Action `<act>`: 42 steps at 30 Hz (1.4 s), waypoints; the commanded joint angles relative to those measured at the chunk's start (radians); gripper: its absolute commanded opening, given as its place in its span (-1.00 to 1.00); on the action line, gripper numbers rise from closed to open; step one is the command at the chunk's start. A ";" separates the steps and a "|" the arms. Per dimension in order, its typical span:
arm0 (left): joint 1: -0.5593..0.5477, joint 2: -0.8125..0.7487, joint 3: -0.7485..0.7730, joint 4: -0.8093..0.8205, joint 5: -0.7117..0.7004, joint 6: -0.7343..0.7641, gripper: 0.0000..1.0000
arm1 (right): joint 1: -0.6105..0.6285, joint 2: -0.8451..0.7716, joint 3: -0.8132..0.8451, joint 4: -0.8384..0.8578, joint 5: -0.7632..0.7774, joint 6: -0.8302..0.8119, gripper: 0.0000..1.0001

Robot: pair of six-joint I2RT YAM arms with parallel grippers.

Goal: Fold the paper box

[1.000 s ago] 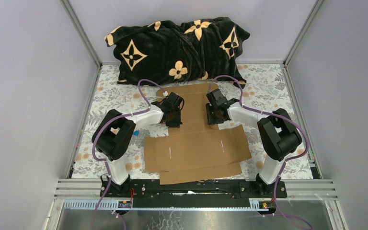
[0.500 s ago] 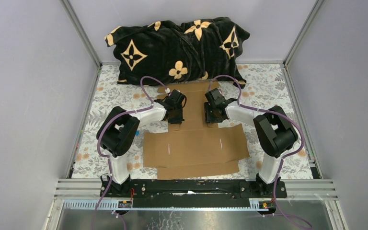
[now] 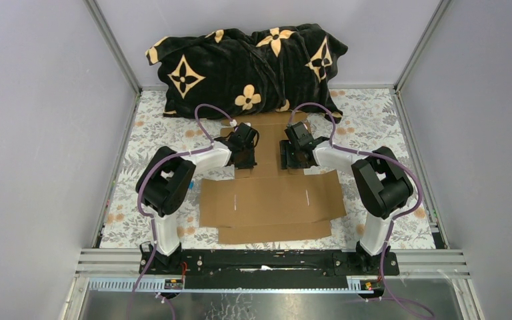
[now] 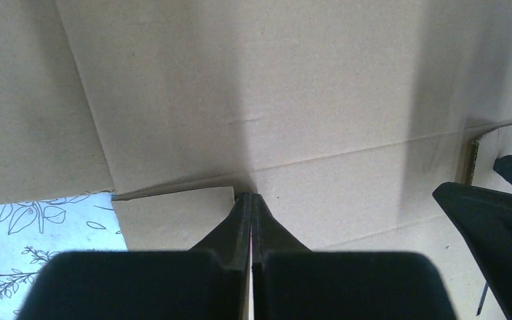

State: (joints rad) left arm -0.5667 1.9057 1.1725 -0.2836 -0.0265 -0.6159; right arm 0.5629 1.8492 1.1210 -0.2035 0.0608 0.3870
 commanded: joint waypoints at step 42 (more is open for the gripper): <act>-0.014 -0.100 0.129 0.041 0.159 0.121 -0.62 | 0.191 -0.124 0.092 -0.134 -0.121 -0.005 0.12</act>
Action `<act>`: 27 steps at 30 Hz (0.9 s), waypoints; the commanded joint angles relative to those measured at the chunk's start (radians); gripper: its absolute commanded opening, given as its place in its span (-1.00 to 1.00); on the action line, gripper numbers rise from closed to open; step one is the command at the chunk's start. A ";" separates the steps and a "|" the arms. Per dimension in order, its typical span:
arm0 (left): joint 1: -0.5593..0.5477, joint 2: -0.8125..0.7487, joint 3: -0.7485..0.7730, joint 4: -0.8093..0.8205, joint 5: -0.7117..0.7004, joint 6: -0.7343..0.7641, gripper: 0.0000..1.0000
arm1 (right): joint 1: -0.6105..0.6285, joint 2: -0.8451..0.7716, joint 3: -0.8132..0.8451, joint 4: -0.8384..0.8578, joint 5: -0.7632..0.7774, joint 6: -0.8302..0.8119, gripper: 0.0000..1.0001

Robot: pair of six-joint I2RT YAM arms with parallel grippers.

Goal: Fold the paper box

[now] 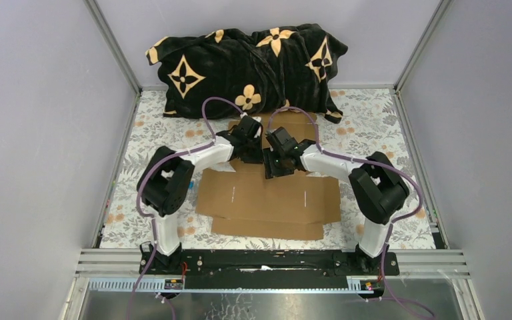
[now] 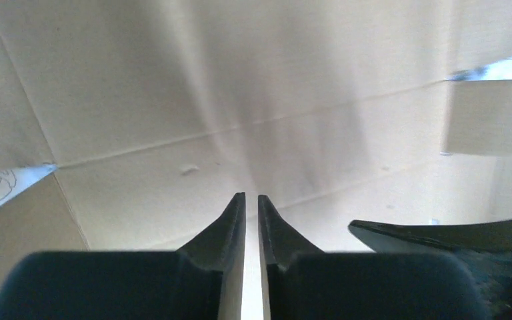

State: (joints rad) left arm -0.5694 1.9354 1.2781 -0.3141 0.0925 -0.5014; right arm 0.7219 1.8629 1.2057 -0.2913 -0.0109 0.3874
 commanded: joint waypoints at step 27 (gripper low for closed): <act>0.146 -0.922 -0.341 -0.203 -0.048 -0.306 0.97 | 0.440 -0.425 -0.049 -0.254 0.188 -0.034 0.30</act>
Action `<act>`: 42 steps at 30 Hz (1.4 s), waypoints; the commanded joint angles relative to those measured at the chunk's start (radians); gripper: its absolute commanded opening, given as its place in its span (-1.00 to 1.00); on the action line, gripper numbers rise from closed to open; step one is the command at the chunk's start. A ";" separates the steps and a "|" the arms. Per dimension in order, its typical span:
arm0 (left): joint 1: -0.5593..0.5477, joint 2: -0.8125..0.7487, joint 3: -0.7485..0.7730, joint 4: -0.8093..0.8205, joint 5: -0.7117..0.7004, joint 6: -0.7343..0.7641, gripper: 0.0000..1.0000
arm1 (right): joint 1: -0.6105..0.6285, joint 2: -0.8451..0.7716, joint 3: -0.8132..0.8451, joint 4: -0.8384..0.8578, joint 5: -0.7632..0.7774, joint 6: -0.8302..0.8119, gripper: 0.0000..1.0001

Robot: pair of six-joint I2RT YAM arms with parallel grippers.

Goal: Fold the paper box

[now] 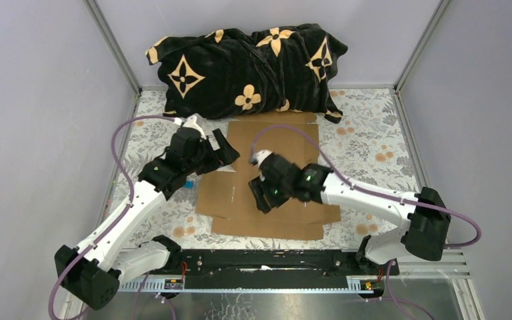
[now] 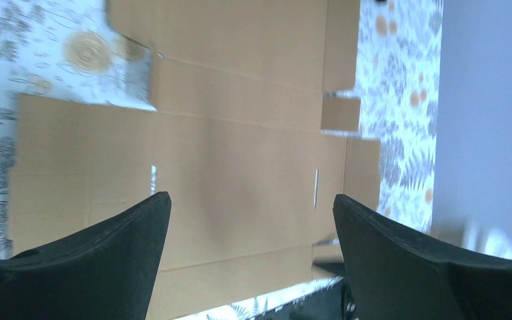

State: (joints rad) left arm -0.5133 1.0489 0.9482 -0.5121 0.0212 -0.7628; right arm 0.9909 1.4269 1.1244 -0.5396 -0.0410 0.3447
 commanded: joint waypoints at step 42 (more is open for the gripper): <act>0.780 -0.016 -0.030 -0.028 0.440 0.092 0.97 | 0.633 0.714 0.346 0.260 0.942 0.054 0.10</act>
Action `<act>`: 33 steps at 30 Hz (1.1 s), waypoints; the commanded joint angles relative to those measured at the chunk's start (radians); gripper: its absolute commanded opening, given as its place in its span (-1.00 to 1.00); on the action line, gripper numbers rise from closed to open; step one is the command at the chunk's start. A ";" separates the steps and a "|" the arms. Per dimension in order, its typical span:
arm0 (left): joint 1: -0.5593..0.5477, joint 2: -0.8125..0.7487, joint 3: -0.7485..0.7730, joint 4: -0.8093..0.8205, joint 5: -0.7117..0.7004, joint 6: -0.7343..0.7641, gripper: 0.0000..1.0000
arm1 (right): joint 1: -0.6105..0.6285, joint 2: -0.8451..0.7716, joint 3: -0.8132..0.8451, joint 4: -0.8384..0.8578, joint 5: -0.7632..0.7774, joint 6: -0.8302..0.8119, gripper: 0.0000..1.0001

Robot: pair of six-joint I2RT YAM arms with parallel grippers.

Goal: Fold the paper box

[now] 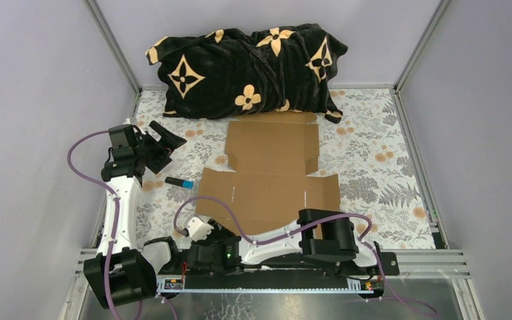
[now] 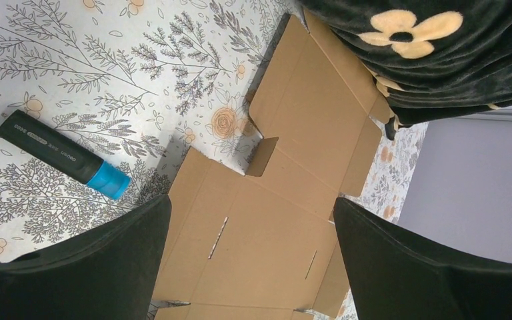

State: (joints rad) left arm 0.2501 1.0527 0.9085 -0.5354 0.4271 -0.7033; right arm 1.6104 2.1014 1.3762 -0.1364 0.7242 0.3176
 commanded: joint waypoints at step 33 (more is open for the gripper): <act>0.028 -0.070 0.023 -0.024 0.063 0.041 0.97 | -0.146 -0.462 0.524 -0.831 -0.072 0.331 -1.00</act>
State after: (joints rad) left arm 0.2657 1.0039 0.9085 -0.5591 0.4541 -0.6769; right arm 1.5295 1.7317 1.8420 -0.8139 0.7963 0.5201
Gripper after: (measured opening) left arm 0.986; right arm 0.011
